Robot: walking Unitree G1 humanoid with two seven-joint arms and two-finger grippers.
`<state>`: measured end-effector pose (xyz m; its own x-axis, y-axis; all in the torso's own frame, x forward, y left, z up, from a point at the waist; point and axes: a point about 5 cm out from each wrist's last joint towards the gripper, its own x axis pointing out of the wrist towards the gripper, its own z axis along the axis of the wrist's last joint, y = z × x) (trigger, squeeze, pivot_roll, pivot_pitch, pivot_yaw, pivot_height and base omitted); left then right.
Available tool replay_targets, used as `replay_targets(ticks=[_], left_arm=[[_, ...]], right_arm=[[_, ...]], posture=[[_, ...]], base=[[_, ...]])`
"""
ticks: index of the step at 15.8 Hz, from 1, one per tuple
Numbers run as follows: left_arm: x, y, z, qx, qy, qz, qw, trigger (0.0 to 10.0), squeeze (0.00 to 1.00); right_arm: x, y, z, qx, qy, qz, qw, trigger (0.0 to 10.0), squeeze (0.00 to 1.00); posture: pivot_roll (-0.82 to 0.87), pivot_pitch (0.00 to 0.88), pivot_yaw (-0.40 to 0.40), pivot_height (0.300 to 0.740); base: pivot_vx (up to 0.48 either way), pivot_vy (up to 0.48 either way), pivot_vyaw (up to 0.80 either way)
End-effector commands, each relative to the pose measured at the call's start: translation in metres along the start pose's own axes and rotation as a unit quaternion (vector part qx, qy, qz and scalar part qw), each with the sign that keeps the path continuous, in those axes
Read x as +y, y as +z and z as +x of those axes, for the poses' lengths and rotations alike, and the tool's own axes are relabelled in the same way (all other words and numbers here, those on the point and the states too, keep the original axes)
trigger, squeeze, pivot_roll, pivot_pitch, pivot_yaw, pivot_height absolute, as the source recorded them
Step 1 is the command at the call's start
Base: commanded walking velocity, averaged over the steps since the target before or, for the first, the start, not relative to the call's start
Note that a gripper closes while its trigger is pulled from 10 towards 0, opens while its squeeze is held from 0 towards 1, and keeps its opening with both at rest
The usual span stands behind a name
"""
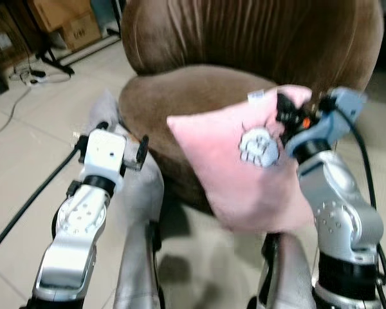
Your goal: Move the pillow to the sofa from floor
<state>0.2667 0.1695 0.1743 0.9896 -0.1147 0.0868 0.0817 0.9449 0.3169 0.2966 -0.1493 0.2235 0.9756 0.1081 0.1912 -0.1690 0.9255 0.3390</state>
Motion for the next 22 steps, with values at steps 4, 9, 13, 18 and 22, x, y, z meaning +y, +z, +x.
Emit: replay_targets(ticks=[4,9,13,18,22], left_arm=[[0.003,0.0012,0.0023,-0.001,0.007,0.005,1.0,10.0,0.0],[0.0019,-0.0014,0.0025,0.002,-0.003,0.006,1.0,10.0,0.0],[0.0016,-0.0011,0.0035,0.001,-0.009,0.007,1.0,10.0,0.0],[0.0009,-0.0022,0.0052,0.002,-0.01,0.006,1.0,10.0,0.0],[0.0,-0.003,0.0058,0.002,-0.01,0.005,1.0,10.0,0.0]], right_arm=[[0.0047,0.0087,-0.0007,-0.025,0.003,-0.003,1.0,10.0,0.0],[-0.0001,0.0086,-0.0047,-0.028,-0.014,-0.002,1.0,10.0,0.0],[-0.0018,0.0133,-0.0048,-0.036,-0.021,-0.001,0.999,10.0,0.0],[-0.0026,0.0144,-0.0038,-0.038,-0.022,-0.002,0.999,10.0,0.0],[-0.0028,0.0157,-0.0029,-0.039,-0.021,-0.003,0.999,10.0,0.0]], posture=[[-0.11,0.0,0.054,0.562],[-0.12,0.0,0.083,0.597],[-0.12,0.0,0.083,0.627],[-0.13,0.0,0.089,0.652],[-0.13,0.0,0.086,0.682]], base=[[0.0,0.0,0.0],[0.0,0.0,0.0],[0.0,0.0,0.0],[0.0,0.0,0.0],[0.0,0.0,0.0]])
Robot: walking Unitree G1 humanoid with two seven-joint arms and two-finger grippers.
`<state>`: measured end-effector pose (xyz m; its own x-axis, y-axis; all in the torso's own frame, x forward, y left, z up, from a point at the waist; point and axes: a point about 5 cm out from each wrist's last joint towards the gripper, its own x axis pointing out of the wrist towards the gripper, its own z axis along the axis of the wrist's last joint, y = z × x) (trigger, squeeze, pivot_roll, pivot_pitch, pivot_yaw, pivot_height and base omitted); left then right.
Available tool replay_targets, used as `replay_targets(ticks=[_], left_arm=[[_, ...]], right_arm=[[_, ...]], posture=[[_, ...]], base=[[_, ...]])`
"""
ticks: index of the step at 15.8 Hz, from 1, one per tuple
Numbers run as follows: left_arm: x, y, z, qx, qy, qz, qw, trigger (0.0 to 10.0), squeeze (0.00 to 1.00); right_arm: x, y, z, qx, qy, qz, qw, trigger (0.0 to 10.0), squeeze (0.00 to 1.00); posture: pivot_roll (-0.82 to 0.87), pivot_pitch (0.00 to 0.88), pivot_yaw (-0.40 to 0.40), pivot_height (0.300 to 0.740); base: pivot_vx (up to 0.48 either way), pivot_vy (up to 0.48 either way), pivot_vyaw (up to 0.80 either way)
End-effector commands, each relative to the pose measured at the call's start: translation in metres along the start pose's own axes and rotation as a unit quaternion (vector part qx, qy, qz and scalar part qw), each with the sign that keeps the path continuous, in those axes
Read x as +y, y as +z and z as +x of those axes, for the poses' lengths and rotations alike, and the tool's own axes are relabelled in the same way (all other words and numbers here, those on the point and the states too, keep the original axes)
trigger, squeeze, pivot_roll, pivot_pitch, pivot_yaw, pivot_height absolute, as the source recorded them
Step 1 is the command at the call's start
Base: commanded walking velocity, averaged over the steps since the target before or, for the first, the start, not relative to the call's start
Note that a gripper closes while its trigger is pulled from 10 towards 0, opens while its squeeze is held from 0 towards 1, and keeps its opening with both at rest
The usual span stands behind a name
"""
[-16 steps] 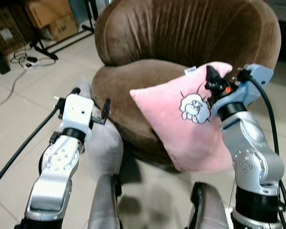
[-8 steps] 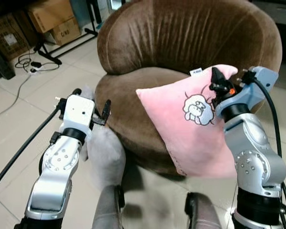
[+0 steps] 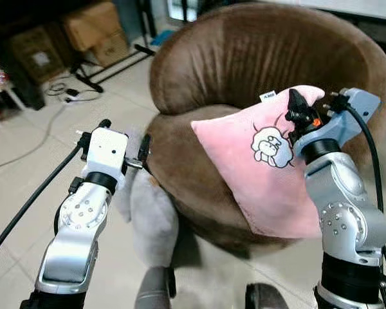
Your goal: Move the pillow to the sofa from floor
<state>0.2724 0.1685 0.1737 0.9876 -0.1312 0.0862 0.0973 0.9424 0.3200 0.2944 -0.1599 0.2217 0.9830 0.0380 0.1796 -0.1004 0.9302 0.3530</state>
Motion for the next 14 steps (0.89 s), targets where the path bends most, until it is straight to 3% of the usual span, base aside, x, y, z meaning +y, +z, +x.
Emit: replay_targets(ticks=[1,7,14], left_arm=[[0.0,-0.0022,0.0001,0.004,-0.002,0.003,1.0,10.0,0.0],[-0.0011,-0.0035,-0.0007,0.004,-0.006,0.007,1.0,10.0,0.0],[-0.0009,-0.0062,-0.0016,0.006,-0.014,0.013,1.0,10.0,0.0]], right_arm=[[0.0071,0.0133,0.0003,-0.032,0.014,-0.003,0.999,10.0,0.0],[0.0039,0.0114,-0.001,-0.029,0.007,-0.003,1.0,10.0,0.0],[-0.0011,0.0078,-0.0043,-0.024,-0.003,-0.002,1.0,10.0,0.0]], posture=[[-0.13,0.0,0.084,0.692],[-0.14,0.0,0.084,0.737],[-0.14,0.0,0.092,0.74]], base=[[0.0,0.0,0.0],[0.0,0.0,0.0],[0.0,0.0,0.0]])
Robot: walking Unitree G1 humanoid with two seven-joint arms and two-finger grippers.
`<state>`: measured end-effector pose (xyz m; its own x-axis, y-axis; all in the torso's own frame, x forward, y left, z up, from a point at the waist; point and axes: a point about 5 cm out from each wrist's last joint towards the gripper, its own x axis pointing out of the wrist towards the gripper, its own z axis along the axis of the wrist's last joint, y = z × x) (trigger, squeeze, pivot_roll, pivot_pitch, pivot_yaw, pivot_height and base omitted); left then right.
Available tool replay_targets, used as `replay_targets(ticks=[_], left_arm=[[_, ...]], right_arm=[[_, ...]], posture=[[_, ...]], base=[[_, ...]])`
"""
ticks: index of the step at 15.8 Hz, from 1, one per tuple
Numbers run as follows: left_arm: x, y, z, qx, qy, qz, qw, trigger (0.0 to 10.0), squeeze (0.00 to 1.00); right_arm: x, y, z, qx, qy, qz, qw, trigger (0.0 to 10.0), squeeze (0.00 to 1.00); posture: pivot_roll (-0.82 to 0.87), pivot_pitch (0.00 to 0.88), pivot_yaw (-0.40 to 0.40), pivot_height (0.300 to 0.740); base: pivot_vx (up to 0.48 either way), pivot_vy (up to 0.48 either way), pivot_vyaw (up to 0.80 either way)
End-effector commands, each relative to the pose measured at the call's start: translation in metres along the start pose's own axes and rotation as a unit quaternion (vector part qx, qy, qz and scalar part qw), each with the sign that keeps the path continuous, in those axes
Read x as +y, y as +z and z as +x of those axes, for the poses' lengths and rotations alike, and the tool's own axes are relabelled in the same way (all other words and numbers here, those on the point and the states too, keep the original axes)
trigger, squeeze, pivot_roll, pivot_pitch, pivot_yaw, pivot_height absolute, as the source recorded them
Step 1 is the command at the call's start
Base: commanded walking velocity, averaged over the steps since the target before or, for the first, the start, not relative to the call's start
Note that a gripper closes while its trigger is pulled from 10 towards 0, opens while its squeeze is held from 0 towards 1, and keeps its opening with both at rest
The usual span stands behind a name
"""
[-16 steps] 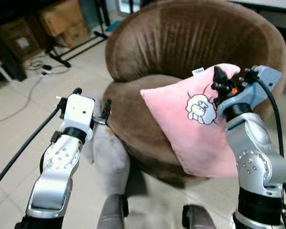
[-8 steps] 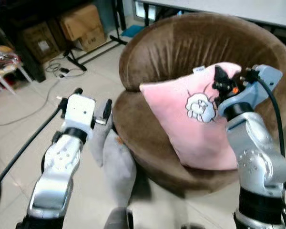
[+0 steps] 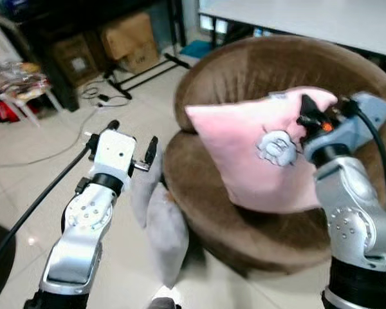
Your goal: Move the pillow to the sofa from floor
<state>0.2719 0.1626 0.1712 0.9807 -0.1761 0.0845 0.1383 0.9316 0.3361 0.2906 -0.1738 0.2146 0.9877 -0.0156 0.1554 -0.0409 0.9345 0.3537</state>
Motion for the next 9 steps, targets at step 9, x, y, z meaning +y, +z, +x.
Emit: replay_targets(ticks=[9], left_arm=[[0.004,-0.009,-0.002,0.014,-0.004,0.01,1.0,10.0,0.0]], right_arm=[[0.015,-0.006,-0.005,0.012,0.042,0.009,0.999,10.0,0.0]], posture=[[-0.15,0.0,0.108,0.74]], base=[[0.0,0.0,0.0]])
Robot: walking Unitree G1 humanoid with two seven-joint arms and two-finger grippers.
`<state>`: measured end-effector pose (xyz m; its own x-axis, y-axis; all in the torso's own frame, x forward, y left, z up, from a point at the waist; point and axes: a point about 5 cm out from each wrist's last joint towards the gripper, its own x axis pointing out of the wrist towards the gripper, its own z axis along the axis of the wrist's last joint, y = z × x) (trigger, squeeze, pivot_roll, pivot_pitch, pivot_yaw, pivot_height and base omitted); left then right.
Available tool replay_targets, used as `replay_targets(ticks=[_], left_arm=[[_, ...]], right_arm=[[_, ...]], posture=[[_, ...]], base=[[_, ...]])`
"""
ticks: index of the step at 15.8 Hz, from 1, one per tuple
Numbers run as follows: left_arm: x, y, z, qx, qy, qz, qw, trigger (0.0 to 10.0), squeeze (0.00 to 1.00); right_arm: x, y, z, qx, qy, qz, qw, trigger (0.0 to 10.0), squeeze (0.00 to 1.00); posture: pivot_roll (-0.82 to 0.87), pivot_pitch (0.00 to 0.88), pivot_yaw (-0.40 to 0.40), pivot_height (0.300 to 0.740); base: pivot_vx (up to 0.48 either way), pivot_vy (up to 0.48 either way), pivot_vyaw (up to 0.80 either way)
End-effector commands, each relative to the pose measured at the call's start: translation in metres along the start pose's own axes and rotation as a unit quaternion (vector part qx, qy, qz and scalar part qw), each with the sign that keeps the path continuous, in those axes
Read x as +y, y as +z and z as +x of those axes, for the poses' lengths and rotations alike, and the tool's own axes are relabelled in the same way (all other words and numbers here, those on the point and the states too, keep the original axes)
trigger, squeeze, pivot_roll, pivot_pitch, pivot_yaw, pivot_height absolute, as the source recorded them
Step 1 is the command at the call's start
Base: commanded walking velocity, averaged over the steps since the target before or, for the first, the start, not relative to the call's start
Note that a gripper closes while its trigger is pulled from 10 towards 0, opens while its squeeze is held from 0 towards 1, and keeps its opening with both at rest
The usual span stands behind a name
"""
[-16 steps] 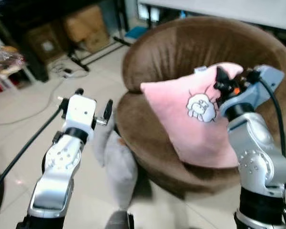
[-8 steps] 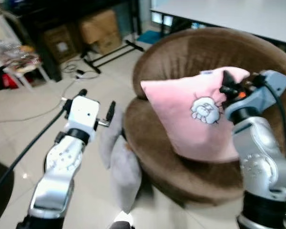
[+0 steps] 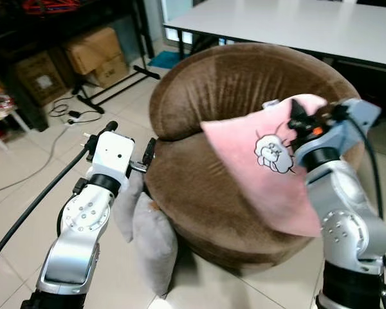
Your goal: Move the pillow to the sofa from floor
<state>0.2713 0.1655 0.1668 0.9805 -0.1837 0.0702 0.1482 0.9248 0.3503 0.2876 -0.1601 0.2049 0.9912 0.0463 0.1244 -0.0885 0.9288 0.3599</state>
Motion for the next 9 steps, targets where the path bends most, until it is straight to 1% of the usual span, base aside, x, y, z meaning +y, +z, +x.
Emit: replay_targets(ticks=[1,2,3,4,6,7,8,9], left_arm=[[0.003,-0.005,-0.002,0.011,0.001,0.003,1.0,10.0,0.0],[0.003,-0.007,-0.002,0.012,0.002,0.002,1.0,10.0,0.0],[0.003,-0.012,-0.006,0.018,0.017,-0.029,0.999,10.0,0.0],[0.004,-0.015,-0.008,0.026,0.024,-0.036,0.999,10.0,0.0],[0.003,-0.019,-0.011,0.037,0.023,-0.03,0.999,10.0,0.0],[0.003,-0.025,-0.015,0.045,0.019,-0.019,0.999,10.0,0.0],[0.002,-0.027,-0.017,0.046,0.012,-0.012,0.999,10.0,0.0],[0.001,-0.028,-0.018,0.039,0.009,-0.003,0.999,10.0,0.0]], right_arm=[[0.005,0.002,-0.002,-0.006,0.018,0.0,1.0,10.0,0.0],[0.003,-0.002,-0.003,-0.001,0.015,-0.001,1.0,10.0,0.0],[-0.005,-0.021,-0.01,0.021,0.012,-0.016,1.0,10.0,0.0],[-0.009,-0.03,-0.014,0.034,0.01,-0.027,0.999,10.0,0.0],[-0.011,-0.038,-0.017,0.046,0.01,-0.038,0.998,10.0,0.0],[-0.008,-0.042,-0.02,0.048,0.02,-0.06,0.997,10.0,0.0],[-0.008,-0.045,-0.02,0.047,0.016,-0.094,0.994,10.0,0.0],[-0.009,-0.046,-0.02,0.045,0.014,-0.109,0.993,10.0,0.0]], posture=[[-0.15,0.0,0.107,0.74],[-0.15,0.0,0.105,0.74],[-0.15,0.0,0.102,0.74],[-0.14,0.0,0.101,0.74],[-0.14,0.0,0.096,0.74],[-0.13,0.0,0.096,0.74],[-0.13,0.0,0.097,0.74],[-0.13,0.0,0.096,0.74]], base=[[0.0,0.0,0.0],[0.0,0.0,0.0],[0.0,0.0,0.0],[0.0,0.0,0.0],[0.0,0.0,0.0],[0.0,0.0,0.0],[0.0,0.0,0.0],[0.0,0.0,0.0]])
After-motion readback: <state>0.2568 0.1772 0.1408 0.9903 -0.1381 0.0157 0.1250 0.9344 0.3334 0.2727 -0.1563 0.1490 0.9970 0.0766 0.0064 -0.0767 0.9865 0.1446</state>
